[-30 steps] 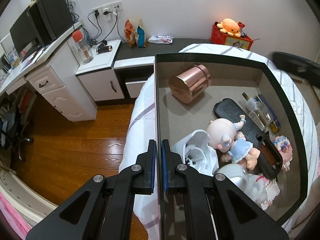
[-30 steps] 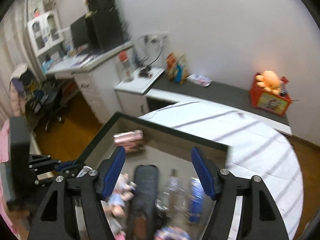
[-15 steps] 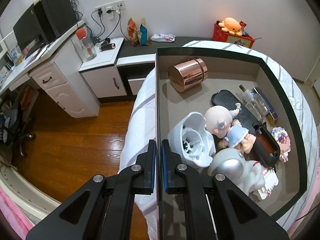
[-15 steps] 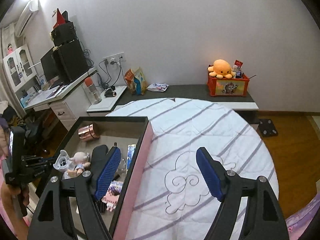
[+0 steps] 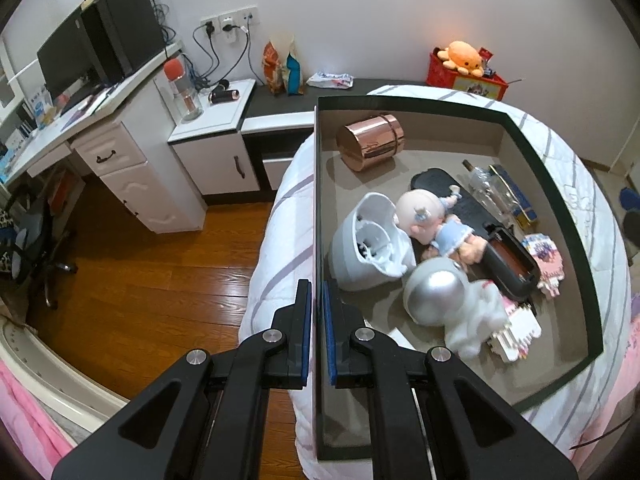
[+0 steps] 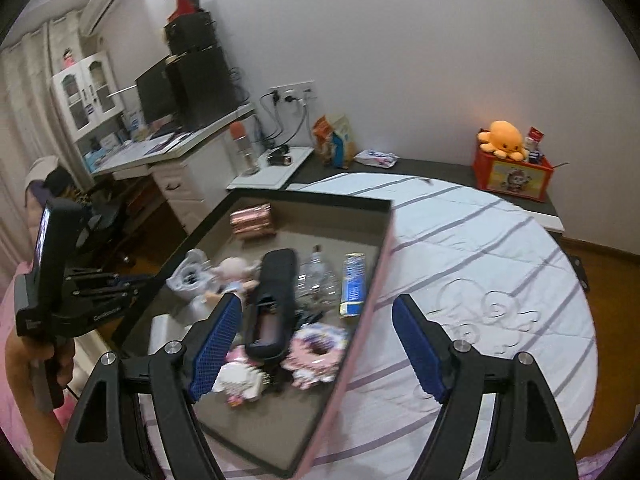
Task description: Organize rigid objects
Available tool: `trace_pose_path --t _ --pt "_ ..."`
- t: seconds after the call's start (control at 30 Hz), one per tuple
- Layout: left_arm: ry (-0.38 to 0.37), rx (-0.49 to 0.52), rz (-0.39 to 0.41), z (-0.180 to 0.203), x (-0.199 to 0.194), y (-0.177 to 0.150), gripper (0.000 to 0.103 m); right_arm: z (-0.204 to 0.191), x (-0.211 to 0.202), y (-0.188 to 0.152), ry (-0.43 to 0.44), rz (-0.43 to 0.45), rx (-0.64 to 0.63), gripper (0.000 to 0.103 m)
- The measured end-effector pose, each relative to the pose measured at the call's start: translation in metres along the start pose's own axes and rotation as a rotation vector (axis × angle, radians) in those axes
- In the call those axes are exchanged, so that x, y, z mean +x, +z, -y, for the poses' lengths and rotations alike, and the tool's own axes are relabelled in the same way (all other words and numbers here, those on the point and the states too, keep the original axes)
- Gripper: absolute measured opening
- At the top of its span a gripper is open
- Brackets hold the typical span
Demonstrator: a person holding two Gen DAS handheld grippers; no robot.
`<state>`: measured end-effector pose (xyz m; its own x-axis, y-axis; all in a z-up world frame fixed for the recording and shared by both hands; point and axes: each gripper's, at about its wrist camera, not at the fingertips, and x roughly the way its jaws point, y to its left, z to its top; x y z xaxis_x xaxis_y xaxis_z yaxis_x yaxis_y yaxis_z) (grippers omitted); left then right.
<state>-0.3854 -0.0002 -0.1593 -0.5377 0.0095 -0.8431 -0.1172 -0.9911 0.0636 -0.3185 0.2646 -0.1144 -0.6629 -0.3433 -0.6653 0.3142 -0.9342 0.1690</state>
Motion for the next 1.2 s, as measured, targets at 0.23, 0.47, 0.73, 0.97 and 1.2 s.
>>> trace_pose_path --t 0.23,0.47,0.73,0.97,1.2 --pt "-0.007 -0.004 0.031 -0.001 -0.020 -0.009 0.006 -0.037 0.007 -0.006 0.035 -0.029 -0.048 0.079" --pt "-0.036 0.026 0.073 0.014 -0.041 -0.013 0.006 -0.067 0.015 -0.009 -0.018 -0.049 -0.073 0.079" --pt "-0.053 0.040 0.090 0.026 -0.053 -0.016 0.007 -0.077 0.016 -0.011 -0.053 -0.077 -0.054 0.083" --pt "-0.048 0.045 0.087 0.034 -0.053 -0.017 0.007 -0.072 0.030 -0.013 -0.049 -0.153 -0.005 0.095" --pt "-0.037 0.020 0.082 0.034 -0.050 -0.013 0.027 -0.072 0.023 -0.008 -0.071 -0.133 -0.015 0.103"
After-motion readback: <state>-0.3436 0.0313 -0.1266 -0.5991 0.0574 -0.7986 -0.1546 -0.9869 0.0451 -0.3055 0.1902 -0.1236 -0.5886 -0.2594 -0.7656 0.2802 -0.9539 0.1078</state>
